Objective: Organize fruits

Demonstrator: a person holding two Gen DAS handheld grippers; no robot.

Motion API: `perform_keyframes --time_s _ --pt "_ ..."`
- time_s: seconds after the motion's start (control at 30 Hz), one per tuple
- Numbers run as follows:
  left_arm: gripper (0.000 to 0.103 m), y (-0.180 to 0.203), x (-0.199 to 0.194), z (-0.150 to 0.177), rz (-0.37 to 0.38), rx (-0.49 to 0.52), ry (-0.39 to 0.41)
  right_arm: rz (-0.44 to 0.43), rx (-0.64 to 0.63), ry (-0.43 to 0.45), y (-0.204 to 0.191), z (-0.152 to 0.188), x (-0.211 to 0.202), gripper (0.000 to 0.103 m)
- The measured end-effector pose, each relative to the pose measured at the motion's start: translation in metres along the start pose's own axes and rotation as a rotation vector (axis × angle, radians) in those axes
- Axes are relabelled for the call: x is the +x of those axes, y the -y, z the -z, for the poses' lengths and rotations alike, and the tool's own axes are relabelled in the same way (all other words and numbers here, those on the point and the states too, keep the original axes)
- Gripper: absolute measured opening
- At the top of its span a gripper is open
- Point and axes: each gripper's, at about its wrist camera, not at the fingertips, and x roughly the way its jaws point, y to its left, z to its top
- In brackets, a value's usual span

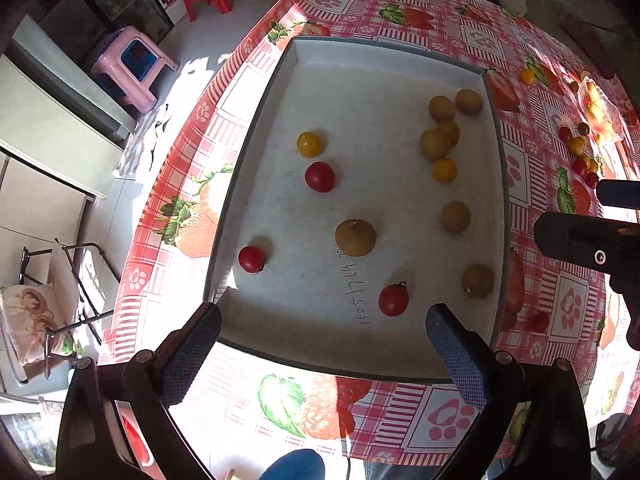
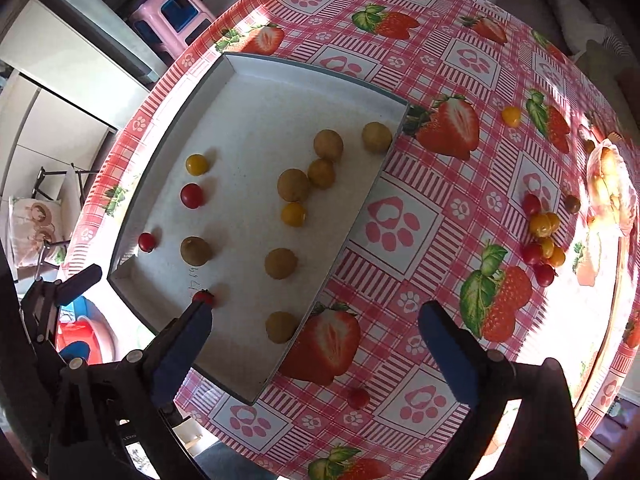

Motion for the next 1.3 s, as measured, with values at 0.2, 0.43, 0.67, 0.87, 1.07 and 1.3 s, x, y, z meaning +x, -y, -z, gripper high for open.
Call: perform_keyframes --time_s 0.2,0.43,0.67,0.87,1.07,1.3 --pt "0.103 0.004 -0.007 0.007 0.02 0.036 -0.024 0.013 0.015 0.001 0.002 0.008 -0.011 0.103" --pt "0.103 0.004 -0.019 0.016 0.035 0.075 -0.029 0.065 -0.006 0.003 -0.004 0.016 -0.022 0.103" --pt "0.103 0.003 -0.029 0.017 0.035 0.1 -0.02 0.078 -0.009 0.011 -0.007 0.023 -0.033 0.103" --pt "0.103 0.005 -0.032 0.017 0.03 0.121 -0.012 0.085 0.003 0.029 -0.006 0.024 -0.04 0.103" --pt "0.103 0.008 -0.034 0.019 0.032 0.127 -0.009 0.087 0.012 0.03 -0.005 0.025 -0.042 0.103" --pt "0.103 0.009 -0.034 0.023 0.036 0.134 -0.016 0.087 0.025 0.025 -0.008 0.027 -0.04 0.103"
